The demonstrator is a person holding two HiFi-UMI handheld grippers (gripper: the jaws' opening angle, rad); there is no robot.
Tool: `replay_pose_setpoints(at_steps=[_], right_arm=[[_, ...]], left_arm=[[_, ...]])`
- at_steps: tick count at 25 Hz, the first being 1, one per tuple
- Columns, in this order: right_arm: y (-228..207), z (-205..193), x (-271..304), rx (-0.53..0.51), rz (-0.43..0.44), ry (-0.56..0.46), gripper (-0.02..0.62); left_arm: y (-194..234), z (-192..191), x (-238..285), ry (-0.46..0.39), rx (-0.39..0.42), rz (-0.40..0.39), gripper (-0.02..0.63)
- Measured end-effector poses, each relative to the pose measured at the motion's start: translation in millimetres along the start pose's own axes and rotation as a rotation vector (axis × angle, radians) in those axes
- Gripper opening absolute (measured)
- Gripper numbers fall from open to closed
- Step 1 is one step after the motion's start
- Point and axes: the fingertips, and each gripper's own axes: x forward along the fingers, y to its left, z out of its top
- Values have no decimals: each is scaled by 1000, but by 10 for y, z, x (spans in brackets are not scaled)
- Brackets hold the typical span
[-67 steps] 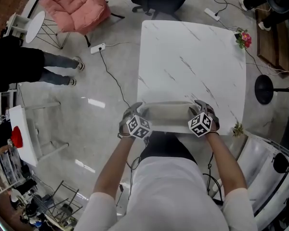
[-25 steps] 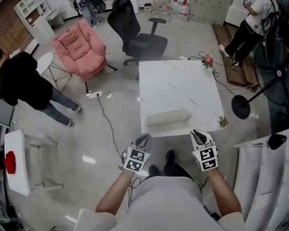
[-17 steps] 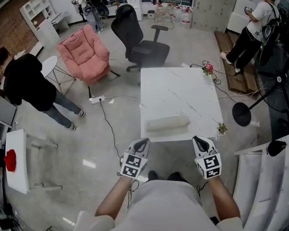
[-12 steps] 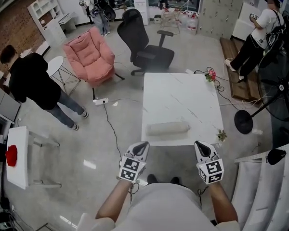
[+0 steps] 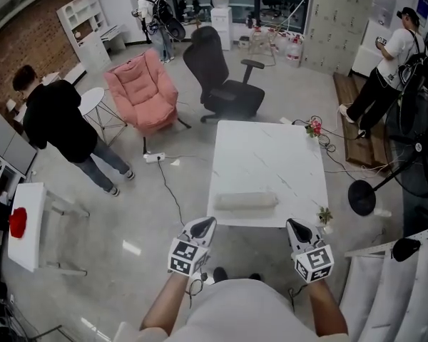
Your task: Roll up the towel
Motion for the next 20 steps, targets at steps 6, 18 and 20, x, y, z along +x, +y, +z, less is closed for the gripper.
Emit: replay_pose_setpoints(at_steps=[6, 18, 20], right_arm=[[-48, 21, -29, 2, 8, -6, 12], [-158, 42, -100, 29, 7, -29, 11], [-149, 51, -94, 42, 9, -36, 11]], left_arm=[[-104, 105, -7, -7, -9, -8, 17], [-193, 125, 72, -8, -6, 3, 17], [-191, 80, 81, 3, -15, 5, 17]])
